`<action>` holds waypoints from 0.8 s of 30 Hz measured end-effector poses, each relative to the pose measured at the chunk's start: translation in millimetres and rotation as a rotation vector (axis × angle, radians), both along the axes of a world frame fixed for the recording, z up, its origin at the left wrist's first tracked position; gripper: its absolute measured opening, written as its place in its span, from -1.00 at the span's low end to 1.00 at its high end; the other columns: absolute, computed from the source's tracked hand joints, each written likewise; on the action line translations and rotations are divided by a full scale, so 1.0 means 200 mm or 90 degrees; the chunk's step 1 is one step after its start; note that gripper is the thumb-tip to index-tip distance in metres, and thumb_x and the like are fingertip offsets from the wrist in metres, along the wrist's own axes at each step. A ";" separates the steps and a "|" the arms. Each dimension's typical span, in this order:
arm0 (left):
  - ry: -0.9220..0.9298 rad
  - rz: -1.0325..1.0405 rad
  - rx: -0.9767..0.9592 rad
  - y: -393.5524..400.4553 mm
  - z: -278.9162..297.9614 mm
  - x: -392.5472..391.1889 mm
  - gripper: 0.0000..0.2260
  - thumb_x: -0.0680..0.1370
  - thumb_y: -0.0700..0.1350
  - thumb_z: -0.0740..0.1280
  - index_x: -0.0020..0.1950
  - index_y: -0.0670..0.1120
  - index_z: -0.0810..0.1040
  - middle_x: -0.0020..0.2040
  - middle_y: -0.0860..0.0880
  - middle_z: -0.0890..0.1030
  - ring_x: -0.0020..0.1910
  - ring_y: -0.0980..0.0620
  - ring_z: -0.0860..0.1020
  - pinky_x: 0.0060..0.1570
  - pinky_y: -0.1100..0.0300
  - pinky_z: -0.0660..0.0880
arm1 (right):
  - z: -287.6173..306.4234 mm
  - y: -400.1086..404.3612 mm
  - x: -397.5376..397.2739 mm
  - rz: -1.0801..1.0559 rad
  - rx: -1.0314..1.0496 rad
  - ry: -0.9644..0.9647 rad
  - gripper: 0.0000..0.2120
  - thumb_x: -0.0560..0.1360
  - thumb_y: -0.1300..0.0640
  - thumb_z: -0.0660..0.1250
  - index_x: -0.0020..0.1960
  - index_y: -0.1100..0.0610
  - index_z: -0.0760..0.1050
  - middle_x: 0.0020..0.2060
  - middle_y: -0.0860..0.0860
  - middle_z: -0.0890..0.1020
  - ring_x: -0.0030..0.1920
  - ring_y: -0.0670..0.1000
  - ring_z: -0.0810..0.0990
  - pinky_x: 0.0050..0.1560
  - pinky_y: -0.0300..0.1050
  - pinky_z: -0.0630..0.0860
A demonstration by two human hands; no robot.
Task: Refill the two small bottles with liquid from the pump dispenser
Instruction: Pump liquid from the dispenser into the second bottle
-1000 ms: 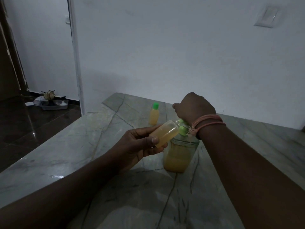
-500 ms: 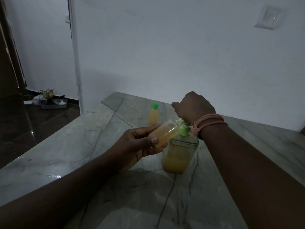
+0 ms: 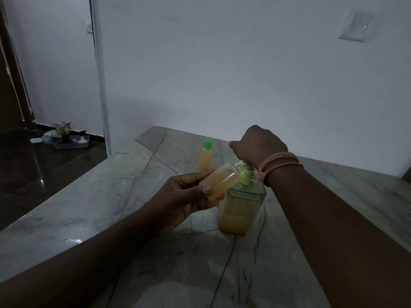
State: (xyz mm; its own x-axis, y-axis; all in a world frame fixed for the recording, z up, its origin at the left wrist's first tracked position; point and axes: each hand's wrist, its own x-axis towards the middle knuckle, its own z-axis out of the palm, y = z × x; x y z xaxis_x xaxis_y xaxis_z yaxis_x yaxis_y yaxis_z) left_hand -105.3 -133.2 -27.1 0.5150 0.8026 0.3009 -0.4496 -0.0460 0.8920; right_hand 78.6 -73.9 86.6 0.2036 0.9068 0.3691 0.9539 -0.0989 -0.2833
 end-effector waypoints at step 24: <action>0.008 0.005 -0.005 0.00 0.00 0.00 -0.49 0.34 0.05 0.62 0.27 0.06 0.66 0.20 -0.14 0.66 0.16 -0.17 0.65 0.03 0.15 0.60 | -0.03 0.00 0.01 -0.029 -0.004 0.045 -0.71 0.41 -0.03 0.36 -0.35 0.07 0.34 -0.40 0.00 0.44 -0.40 0.03 0.42 -0.34 -0.16 0.33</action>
State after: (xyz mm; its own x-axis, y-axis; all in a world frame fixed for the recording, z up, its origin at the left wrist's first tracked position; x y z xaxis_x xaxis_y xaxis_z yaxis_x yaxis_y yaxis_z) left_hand -105.2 -133.2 -26.6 0.5122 0.8090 0.2884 -0.4376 -0.0431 0.8981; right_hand 81.3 -73.0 80.9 0.2695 0.8983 0.3470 0.9261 -0.1430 -0.3492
